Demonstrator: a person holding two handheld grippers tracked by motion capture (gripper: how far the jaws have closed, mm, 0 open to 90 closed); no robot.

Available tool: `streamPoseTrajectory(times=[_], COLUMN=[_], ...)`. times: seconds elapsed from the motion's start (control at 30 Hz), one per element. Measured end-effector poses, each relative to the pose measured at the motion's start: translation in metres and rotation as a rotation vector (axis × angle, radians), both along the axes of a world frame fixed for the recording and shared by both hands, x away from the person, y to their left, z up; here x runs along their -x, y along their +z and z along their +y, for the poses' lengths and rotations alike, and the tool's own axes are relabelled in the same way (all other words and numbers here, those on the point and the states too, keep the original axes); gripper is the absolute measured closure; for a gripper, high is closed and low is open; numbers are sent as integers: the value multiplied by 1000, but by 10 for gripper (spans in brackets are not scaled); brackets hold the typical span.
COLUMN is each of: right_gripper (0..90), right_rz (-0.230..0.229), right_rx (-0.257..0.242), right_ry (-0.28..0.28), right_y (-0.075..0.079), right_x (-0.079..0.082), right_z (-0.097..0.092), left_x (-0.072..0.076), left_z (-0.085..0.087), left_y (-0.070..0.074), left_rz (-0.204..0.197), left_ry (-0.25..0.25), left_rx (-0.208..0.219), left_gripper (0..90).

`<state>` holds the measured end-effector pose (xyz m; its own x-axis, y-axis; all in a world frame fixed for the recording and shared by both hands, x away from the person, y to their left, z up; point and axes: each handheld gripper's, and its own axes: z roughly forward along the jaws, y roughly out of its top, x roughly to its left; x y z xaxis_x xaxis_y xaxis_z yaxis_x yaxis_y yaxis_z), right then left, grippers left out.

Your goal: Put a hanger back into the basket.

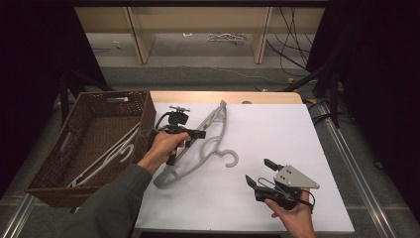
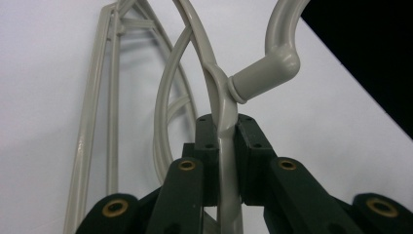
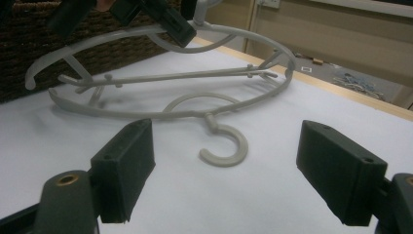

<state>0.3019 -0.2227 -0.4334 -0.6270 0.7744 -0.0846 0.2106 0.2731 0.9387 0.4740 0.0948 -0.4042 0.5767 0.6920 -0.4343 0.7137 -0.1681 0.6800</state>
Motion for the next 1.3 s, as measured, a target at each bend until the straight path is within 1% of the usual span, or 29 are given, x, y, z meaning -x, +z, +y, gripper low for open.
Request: streamPoseTrajectory(times=[0.07, 0.13, 0.17, 0.23, 0.27, 0.33, 0.4, 0.47, 0.53, 0.57, 0.6, 0.63, 0.67, 0.73, 0.77, 0.8, 0.83, 0.9, 0.93, 0.97, 1.0, 1.03, 1.1, 1.13, 1.17, 1.2, 1.23, 1.27, 1.3], right_gripper=[227, 226, 227, 226, 226, 226, 226, 227, 227, 227, 227, 226, 227, 226, 226, 227, 226, 226, 226, 227, 226, 226, 226, 226, 226, 226, 227, 227, 227], right_rz=[3, 3, -13, 0, 0, -2, 1, -9, -7, 1, 14, -4, -4, -2, 15, 14, -10, -9, 14, 18, 13, 3, 4, 18, 17, 17, 22, 22, 4], right_rx=[2, -7, -14, -4, -4, -5, -5, -12, -13, 0, -5, -4, -10, -18, -2, -8, -17, -18, -2, -3, -3, 0, -4, -4, -7, -7, -2, -2, 5], right_ry=[2, -3, 3, 0, 0, -3, -1, 4, 4, 3, 0, -2, 0, 3, -1, -1, 2, 5, -2, -1, 1, 0, 1, -1, 0, 0, 3, 3, 0], right_y=[0, -1, -1, -1, -1, 0, -1, -1, -1, 0, -1, -1, -1, -1, -1, -1, -1, -1, -1, -1, 0, 0, -1, -1, -1, -1, -1, -1, -1], right_x=[0, 0, -1, 0, 0, -1, 0, -1, -1, 0, 0, -1, -1, -1, 0, 0, -1, -1, 0, 1, 1, 0, 0, 1, 1, 1, 1, 1, 0], right_z=[0, 0, 0, 0, 0, -1, 0, 0, 1, 0, 1, 0, 0, 1, 0, 0, 1, 1, 1, 1, 0, 0, 1, 1, 1, 1, 1, 1, 1], left_x=[1, 3, 3, 7, 7, 11, 12, 17, 18, 20, 21, 23, 26, 27, 29, 31, 33, 34, 36, 39, 39, 42, 44, 45, 46, 46, 47, 47, 48], left_z=[0, 1, 1, 2, 2, 5, 5, 9, 10, 12, 13, 14, 18, 20, 22, 26, 27, 30, 33, 38, 38, 43, 47, 50, 58, 58, 68, 68, 72], left_y=[2, 8, 8, 18, 18, 28, 31, 42, 46, 49, 52, 55, 61, 64, 67, 73, 75, 79, 83, 90, 90, 96, 100, 103, 109, 109, 113, 113, 115], left_rz=[0, 0, 0, -20, -20, -39, -46, -69, -75, -78, -87, -100, -110, -114, -116, -132, -134, -141, -149, -166, -166, -186, -190, -202, -213, -213, -224, -224, -227], left_ry=[8, 4, 4, -7, -7, -16, -16, -22, -23, -26, -29, -27, -31, -27, -28, -26, -25, -24, -25, -21, -21, -21, -19, -13, -4, -4, 14, 14, 23], left_rx=[10, 50, 50, 65, 65, 85, 82, 87, 96, 108, 108, 108, 112, 115, 117, 112, 108, 113, 118, 120, 120, 112, 110, 105, 101, 101, 96, 96, 93], left_gripper=[811, 812, 811, 812, 812, 811, 812, 812, 812, 812, 811, 811, 811, 811, 811, 811, 811, 811, 811, 811, 811, 811, 811, 810, 811, 811, 811, 811, 810])
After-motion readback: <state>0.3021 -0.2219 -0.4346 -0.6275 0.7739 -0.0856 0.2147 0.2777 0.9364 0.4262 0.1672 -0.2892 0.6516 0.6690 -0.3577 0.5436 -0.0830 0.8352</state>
